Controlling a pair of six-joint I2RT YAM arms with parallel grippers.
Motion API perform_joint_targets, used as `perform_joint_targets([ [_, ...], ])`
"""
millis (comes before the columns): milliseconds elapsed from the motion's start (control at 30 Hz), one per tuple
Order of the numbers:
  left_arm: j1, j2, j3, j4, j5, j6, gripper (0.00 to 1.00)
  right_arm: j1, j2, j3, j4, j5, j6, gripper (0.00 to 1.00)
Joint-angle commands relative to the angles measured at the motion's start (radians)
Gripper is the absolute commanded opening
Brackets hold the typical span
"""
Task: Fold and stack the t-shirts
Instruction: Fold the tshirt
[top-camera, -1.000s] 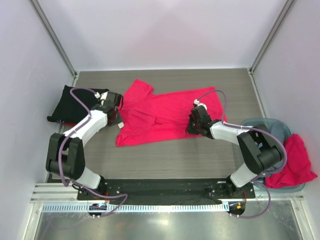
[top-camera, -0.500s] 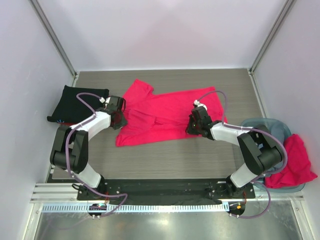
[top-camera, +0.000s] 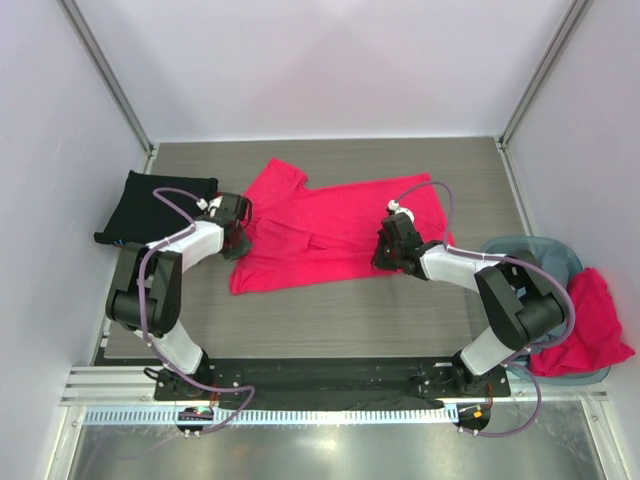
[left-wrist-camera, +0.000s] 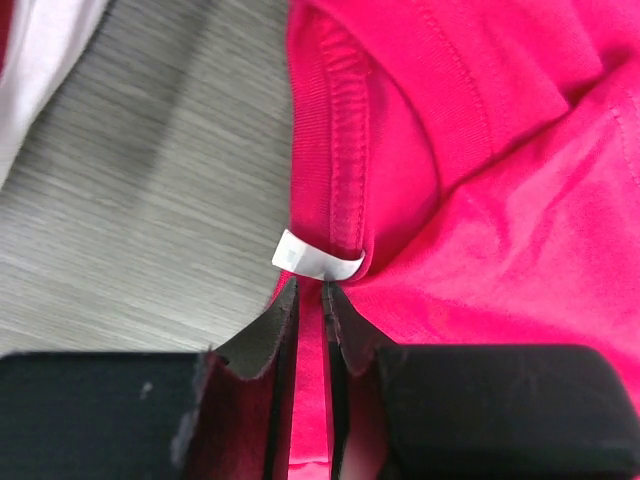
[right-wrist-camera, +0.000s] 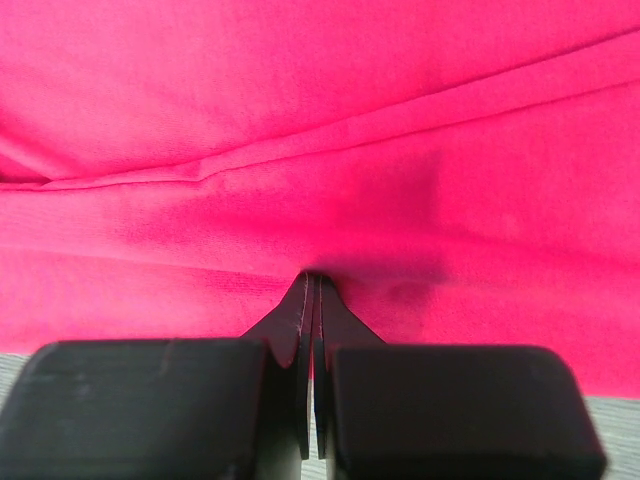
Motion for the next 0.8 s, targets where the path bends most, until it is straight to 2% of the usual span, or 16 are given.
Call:
perform_joint_targets([
  [0, 0.019, -0.027, -0.055, -0.075, -0.042, -0.007, 0.15, 0.002, 0.016, 0.004, -0.143, 0.064, 0.011, 0.01],
  [133, 0.017, -0.093, -0.1, -0.107, -0.066, -0.05, 0.15, 0.003, 0.013, -0.039, -0.155, 0.055, 0.047, 0.01],
  [300, 0.019, -0.18, -0.113, -0.141, -0.08, -0.061, 0.22, 0.035, -0.033, -0.065, -0.174, 0.026, 0.089, 0.01],
  [367, 0.019, -0.211, -0.105, -0.148, -0.076, -0.052, 0.26, 0.057, -0.06, -0.068, -0.189, 0.026, 0.097, 0.01],
  [400, 0.019, -0.22, -0.096, -0.15, -0.074, -0.047, 0.31, 0.06, -0.074, -0.068, -0.195, 0.02, 0.1, 0.01],
  [533, 0.011, -0.289, -0.082, -0.158, -0.062, -0.04, 0.38, 0.061, -0.164, -0.048, -0.233, 0.017, 0.094, 0.02],
  [567, -0.006, -0.304, -0.08, -0.159, -0.063, -0.038, 0.4, 0.063, -0.175, -0.031, -0.255, 0.021, 0.092, 0.03],
  [700, -0.072, -0.367, -0.068, -0.194, -0.088, -0.053, 0.42, 0.06, -0.212, 0.036, -0.324, 0.114, 0.066, 0.24],
  [767, -0.11, -0.386, -0.068, -0.216, -0.076, -0.063, 0.42, 0.049, -0.218, 0.076, -0.351, 0.138, 0.052, 0.27],
])
